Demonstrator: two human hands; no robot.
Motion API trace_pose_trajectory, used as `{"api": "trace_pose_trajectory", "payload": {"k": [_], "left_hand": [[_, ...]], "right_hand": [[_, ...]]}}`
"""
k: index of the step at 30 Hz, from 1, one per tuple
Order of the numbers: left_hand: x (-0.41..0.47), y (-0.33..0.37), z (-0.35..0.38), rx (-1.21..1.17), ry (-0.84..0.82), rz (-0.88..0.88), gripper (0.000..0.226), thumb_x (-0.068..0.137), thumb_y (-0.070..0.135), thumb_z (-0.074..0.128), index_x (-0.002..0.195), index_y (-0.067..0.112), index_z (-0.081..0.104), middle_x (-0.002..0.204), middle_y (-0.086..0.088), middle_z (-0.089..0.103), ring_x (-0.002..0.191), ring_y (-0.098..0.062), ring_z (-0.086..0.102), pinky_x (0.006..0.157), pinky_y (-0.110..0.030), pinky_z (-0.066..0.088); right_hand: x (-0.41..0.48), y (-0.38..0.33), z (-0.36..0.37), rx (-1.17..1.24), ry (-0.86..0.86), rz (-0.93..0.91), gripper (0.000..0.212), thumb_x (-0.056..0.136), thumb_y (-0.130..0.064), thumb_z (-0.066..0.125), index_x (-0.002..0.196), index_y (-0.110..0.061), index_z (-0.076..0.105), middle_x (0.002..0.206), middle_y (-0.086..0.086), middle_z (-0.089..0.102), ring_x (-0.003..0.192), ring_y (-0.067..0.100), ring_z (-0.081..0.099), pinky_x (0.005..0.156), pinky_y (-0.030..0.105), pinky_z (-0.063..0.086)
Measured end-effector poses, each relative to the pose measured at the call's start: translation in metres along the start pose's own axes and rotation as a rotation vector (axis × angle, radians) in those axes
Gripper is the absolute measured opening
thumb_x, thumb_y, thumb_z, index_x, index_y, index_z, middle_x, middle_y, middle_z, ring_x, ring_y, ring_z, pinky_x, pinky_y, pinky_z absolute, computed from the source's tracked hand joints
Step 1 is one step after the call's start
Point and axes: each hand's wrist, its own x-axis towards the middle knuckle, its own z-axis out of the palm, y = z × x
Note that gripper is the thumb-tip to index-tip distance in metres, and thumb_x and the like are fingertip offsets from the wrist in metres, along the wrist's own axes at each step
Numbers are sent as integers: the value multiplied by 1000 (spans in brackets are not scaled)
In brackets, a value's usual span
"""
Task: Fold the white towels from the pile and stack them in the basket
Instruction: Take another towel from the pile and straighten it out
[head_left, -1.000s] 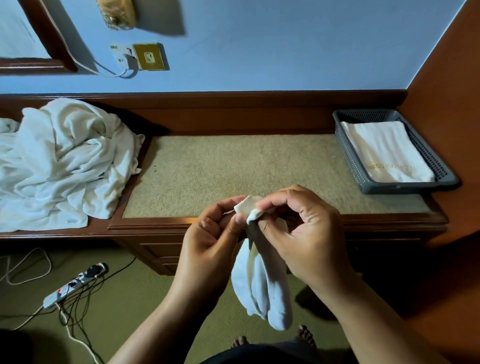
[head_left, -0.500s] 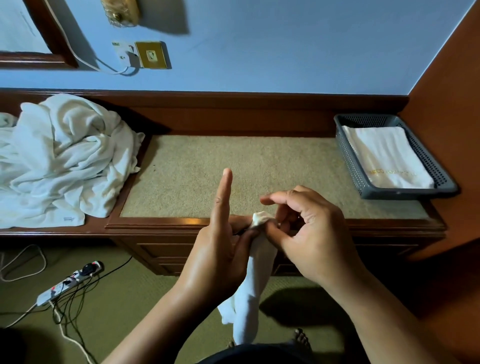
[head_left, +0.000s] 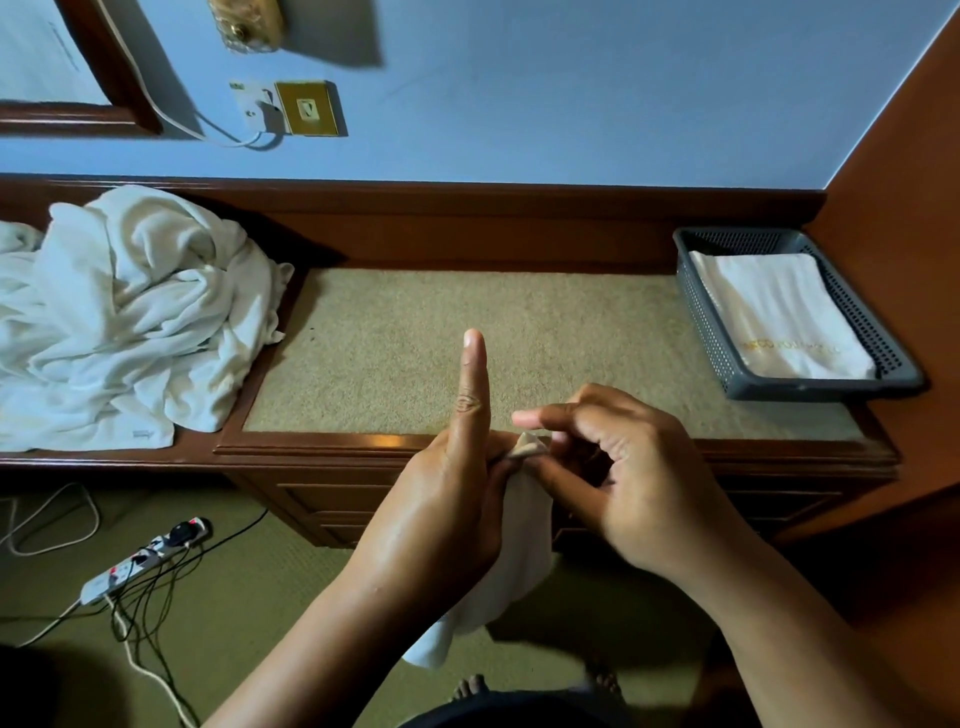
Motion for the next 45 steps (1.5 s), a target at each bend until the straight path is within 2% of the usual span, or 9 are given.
{"api": "trace_pose_trajectory", "payload": {"k": [2,6,8,10,12,15,24,37,45], "left_hand": [[-1,-1,1,3,-10,-13,95,96,21,53,157,30,-20,95,14,70,78,-7,67,75,-33,53],[-3,0,5,-39,2,-38,93,97,18,59,159,29,-10,101,16,71,88,-5,70,81,-26,53],[-3,-2,9,-125,46,-118,79,96,16,66,157,31,16,99,24,71,92,1,69,83,-16,52],[-2,-8,17,-232,82,-165,47,92,16,72,129,30,46,98,20,71,91,0,70,81,-18,54],[-2,-16,25,-233,86,-142,22,90,17,75,99,25,57,90,14,69,82,-4,67,73,-17,50],[-10,-32,38,-257,33,-121,14,89,10,75,85,19,64,87,14,67,79,-6,62,73,-15,45],[-23,-21,53,-309,140,-104,18,89,4,74,101,15,68,91,13,69,83,-2,65,75,-7,42],[-22,-30,63,-296,227,-125,14,91,17,74,98,25,66,91,14,70,86,-11,68,77,-21,50],[-5,-47,48,-179,63,-29,15,96,26,68,87,31,58,79,23,55,72,0,54,68,-19,41]], "right_hand": [[0,1,-2,-1,-34,7,26,88,-16,75,114,-19,73,93,-7,60,78,11,65,66,27,55],[-1,2,-4,-13,-114,-9,12,92,-20,69,103,-18,67,96,-14,53,82,9,62,71,19,50],[-1,5,-3,-97,-132,-30,12,94,-29,62,100,-20,60,96,-16,48,81,8,59,70,25,51],[-2,9,-2,-210,-126,-45,16,93,-35,54,97,-20,56,95,-14,45,75,10,56,65,34,52],[-5,11,-3,-250,-119,-59,12,91,-30,53,94,-19,54,92,-13,43,71,12,53,62,36,51],[-9,12,-8,-241,-131,-71,6,90,-23,56,93,-19,54,89,-13,44,71,11,51,62,33,49],[-11,8,-20,-202,-138,-65,4,89,-21,59,91,-20,55,85,-13,48,73,11,53,65,25,45],[-2,3,-21,-215,-75,-85,11,88,-15,63,88,-21,55,82,-11,50,71,14,53,63,29,46],[31,-16,-42,-272,-64,-107,14,86,-12,69,89,-20,59,79,-12,52,68,8,52,58,14,39]]}}
